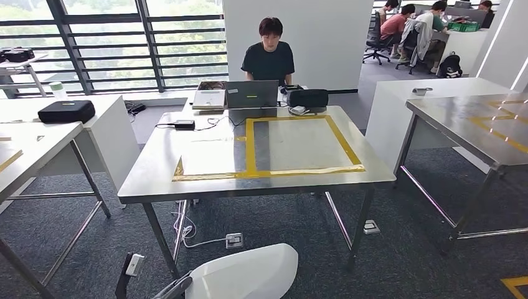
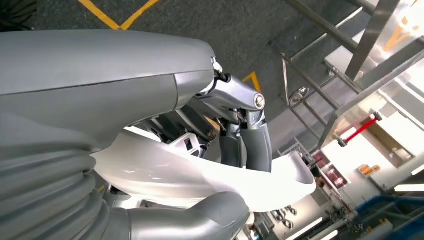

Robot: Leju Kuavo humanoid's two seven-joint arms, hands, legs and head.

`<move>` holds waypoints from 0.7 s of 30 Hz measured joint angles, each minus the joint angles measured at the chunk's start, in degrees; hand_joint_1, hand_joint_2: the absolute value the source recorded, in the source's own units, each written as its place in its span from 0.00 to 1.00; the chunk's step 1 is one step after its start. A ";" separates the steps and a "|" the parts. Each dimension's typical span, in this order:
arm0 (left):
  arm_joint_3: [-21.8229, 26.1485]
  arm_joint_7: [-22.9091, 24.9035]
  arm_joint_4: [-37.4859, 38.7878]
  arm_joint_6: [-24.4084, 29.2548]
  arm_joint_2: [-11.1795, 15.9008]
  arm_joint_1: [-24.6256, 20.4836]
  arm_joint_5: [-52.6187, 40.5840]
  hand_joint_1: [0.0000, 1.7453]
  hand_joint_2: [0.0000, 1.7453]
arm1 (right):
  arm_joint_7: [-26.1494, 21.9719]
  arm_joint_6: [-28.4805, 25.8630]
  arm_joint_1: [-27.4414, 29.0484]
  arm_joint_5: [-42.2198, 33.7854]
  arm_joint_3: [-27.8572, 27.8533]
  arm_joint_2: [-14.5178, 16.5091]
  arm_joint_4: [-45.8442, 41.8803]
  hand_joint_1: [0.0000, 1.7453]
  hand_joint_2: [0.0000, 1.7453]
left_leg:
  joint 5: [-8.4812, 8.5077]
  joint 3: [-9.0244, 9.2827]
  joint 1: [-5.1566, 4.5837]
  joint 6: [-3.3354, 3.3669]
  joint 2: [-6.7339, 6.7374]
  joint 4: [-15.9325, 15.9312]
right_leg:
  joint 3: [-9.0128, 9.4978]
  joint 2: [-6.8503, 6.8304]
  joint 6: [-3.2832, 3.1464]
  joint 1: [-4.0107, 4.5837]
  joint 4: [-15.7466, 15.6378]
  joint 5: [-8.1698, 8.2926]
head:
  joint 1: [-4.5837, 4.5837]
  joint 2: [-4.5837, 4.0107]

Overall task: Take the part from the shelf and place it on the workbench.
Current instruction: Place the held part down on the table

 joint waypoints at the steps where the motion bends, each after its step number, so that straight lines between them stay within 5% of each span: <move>1: 0.41 0.13 -0.82 0.13 0.34 -0.08 0.05 1.00 1.00 | -0.05 0.03 0.01 0.00 -0.10 0.04 0.01 0.00 0.00 | -0.04 0.01 -0.03 -0.35 -0.09 -0.07 | -0.03 0.04 -0.54 0.16 -0.02 -0.07 | -0.04 0.00; 3: 1.08 0.64 -2.23 0.27 1.01 -0.18 0.22 1.00 1.00 | 0.02 0.03 0.00 -0.03 -0.36 0.08 0.01 0.00 0.00 | -0.24 0.03 0.07 -1.03 0.02 0.11 | 0.18 -0.12 -1.49 0.14 -0.10 -0.13 | -0.20 0.00; 5: 1.47 1.20 -3.17 0.34 1.48 -0.55 0.43 1.00 1.00 | 0.09 0.03 -0.04 -0.15 -0.55 0.12 0.01 0.00 0.00 | -1.85 -1.38 0.11 -1.56 0.67 3.49 | 0.72 -0.31 -2.31 0.01 -0.29 -0.30 | -0.51 0.00; 8: 1.57 1.73 -3.74 0.34 1.82 -1.13 0.86 1.00 1.00 | 0.09 0.03 -0.01 -0.43 -0.85 0.16 0.01 0.00 0.00 | -5.65 -7.23 0.11 -1.78 1.29 14.07 | 1.38 -0.56 -3.01 0.21 -0.31 -0.96 | -0.89 0.00; 9: 1.58 1.83 -3.82 0.31 1.93 -1.16 1.03 1.00 1.00 | 0.09 0.03 0.01 -0.55 -0.97 0.16 0.01 0.00 0.00 | -5.63 -8.67 0.10 -1.71 1.33 16.00 | 1.66 -0.56 -3.08 0.29 -0.31 -1.24 | -0.96 0.00; 11: 1.58 1.90 -3.99 0.22 2.05 -1.26 1.27 1.00 1.00 | 0.09 0.03 0.04 -0.74 -1.19 0.17 0.01 0.00 0.00 | -2.30 -8.37 0.07 -1.32 1.37 13.44 | 2.52 -0.53 -3.03 0.39 -0.30 -1.90 | -1.08 0.00; 13: 1.58 1.90 -4.22 0.14 2.14 -1.52 1.39 1.00 1.00 | 0.08 0.03 0.03 -0.82 -1.42 0.23 0.01 0.00 0.00 | 2.09 -5.40 -0.20 -0.60 1.58 6.11 | 3.40 -0.53 -2.71 0.50 -0.36 -2.66 | -1.14 0.00; 14: 1.58 1.91 -4.34 0.12 2.18 -1.70 1.42 1.00 1.00 | -0.05 0.03 0.00 -0.84 -1.55 0.27 0.01 0.00 0.00 | 2.95 -4.04 -0.43 -0.25 1.71 3.07 | 3.59 -0.53 -2.42 0.54 -0.42 -2.96 | -1.22 0.00; 19: 1.57 2.13 -4.66 -0.06 2.23 -2.44 1.82 1.00 1.00 | 0.13 0.05 -0.05 -0.86 -1.93 0.41 0.01 0.00 0.00 | 2.01 -1.75 -0.50 1.03 1.41 -0.49 | 4.00 -0.79 -0.90 0.66 0.33 -3.34 | -1.10 0.01; 21: 1.57 2.31 -4.75 -0.08 2.11 -2.93 2.11 1.00 1.00 | 0.25 0.04 -0.21 -0.88 -1.97 0.42 0.01 0.00 0.00 | 1.64 -0.82 -0.28 1.58 1.29 -0.84 | 1.54 -0.70 -0.47 0.65 4.69 -5.06 | -0.87 0.01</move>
